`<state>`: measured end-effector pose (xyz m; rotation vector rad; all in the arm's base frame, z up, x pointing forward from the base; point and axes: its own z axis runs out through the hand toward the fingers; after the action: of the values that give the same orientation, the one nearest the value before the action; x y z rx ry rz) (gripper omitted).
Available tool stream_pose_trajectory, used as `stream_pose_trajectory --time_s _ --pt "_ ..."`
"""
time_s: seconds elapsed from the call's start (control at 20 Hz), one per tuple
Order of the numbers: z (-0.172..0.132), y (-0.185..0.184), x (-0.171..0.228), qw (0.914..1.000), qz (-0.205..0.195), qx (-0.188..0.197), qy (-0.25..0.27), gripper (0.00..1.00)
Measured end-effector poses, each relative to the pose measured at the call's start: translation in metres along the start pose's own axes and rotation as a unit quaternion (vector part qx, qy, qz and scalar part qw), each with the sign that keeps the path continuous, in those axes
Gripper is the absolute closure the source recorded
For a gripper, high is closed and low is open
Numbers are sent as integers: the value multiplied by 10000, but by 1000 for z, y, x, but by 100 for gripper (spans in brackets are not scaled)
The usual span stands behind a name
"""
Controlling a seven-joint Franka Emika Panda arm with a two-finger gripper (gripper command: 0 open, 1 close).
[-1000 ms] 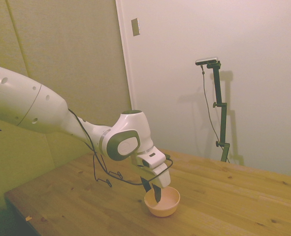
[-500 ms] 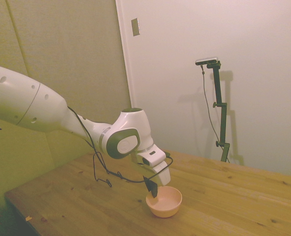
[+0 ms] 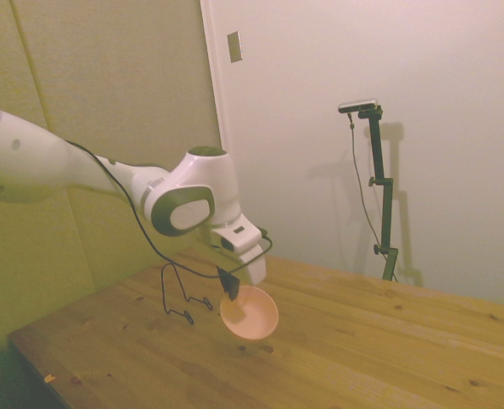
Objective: Load the bowl
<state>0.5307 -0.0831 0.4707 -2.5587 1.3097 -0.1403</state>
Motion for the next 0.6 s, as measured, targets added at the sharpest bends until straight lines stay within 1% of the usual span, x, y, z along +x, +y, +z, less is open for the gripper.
stream_pose_trajectory --time_s 0.05,0.2,0.3,0.5,0.55,0.6 --pt "-23 -17 -25 9996 -185 169 -112 100" --pt "-24 -24 -30 9991 -228 305 -208 100" --pt "-25 -39 -42 9969 -359 570 -401 100" --pt "-19 -65 -71 9858 -621 1232 -955 100" --pt "-15 -70 -77 9824 -644 1358 -1111 100" --pt "-2 -82 -84 9778 -706 1461 -1322 100"
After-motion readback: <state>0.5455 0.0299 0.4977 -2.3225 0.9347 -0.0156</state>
